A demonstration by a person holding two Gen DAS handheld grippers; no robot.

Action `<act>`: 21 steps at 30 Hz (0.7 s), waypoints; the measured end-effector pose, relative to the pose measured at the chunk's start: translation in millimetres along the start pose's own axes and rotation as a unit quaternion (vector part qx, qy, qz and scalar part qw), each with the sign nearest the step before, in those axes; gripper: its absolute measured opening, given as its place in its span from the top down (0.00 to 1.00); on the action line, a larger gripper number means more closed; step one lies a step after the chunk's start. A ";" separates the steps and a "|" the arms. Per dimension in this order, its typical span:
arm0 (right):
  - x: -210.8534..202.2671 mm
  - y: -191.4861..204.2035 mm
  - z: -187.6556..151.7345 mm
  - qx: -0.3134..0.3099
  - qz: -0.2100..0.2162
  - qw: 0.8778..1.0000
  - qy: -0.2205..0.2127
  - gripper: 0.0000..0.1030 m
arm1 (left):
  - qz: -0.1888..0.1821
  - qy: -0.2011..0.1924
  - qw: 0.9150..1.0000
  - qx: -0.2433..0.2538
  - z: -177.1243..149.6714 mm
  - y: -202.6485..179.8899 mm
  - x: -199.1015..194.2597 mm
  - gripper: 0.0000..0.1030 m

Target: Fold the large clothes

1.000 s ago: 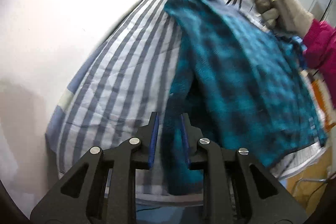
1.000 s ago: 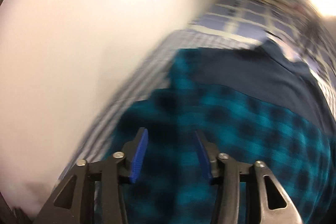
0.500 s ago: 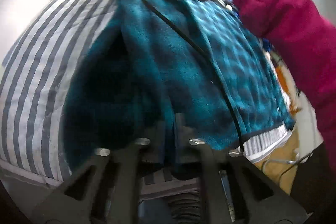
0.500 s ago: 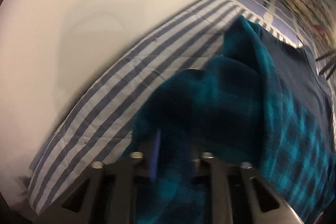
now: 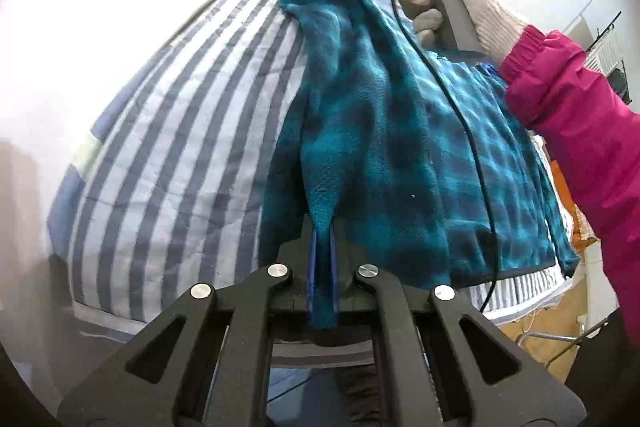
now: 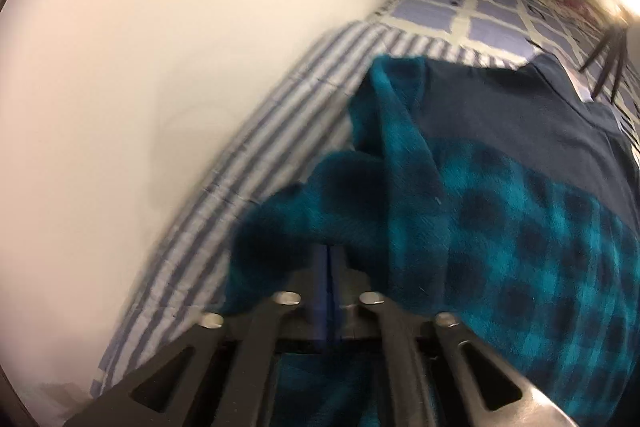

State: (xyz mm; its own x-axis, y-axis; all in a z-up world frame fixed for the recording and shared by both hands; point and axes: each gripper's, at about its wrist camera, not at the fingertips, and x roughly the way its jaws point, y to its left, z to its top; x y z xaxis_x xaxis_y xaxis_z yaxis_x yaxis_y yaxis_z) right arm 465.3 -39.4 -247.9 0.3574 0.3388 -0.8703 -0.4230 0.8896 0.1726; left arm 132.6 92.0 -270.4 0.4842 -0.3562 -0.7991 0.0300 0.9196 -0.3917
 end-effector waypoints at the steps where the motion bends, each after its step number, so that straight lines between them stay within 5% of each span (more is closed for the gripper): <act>1: -1.1 -2.8 -2.2 -0.001 -0.003 1.000 -0.005 0.60 | -0.001 -0.001 1.000 0.009 -1.1 -4.1 0.1 0.97; 9: -22.3 -5.2 -25.6 -0.027 0.024 0.999 -0.009 0.61 | 0.051 -0.020 0.997 0.045 -0.7 -18.6 -3.9 0.92; 10: -29.5 -5.9 -33.0 -0.026 0.043 0.999 -0.011 0.61 | 0.053 -0.027 0.997 0.040 0.7 -15.7 -7.1 0.83; 11: -33.7 -6.9 -38.9 -0.025 0.057 0.998 -0.011 0.61 | 0.061 -0.034 0.997 0.036 2.0 -10.2 -10.4 0.60; 13: -44.6 -8.2 -58.8 -0.033 0.087 0.996 -0.010 0.62 | 0.063 -0.046 0.997 0.016 5.0 -0.4 -12.2 0.33; 16: -44.4 -6.1 -81.8 -0.054 0.103 0.993 -0.004 0.64 | 0.042 -0.033 0.998 -0.013 9.0 12.2 -4.1 0.33; 21: -11.3 -13.2 -99.8 -0.059 0.043 0.996 0.049 0.70 | 0.047 0.020 0.998 -0.038 11.3 29.8 30.1 0.36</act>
State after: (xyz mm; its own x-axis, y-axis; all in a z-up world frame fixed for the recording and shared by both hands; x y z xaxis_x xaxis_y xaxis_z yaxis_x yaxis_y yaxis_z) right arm 383.7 -85.6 -286.4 0.2346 0.3750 -0.8968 -0.5446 0.8149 0.1983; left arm 158.0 110.6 -300.9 0.4470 -0.2760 -0.8509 -0.0820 0.9346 -0.3462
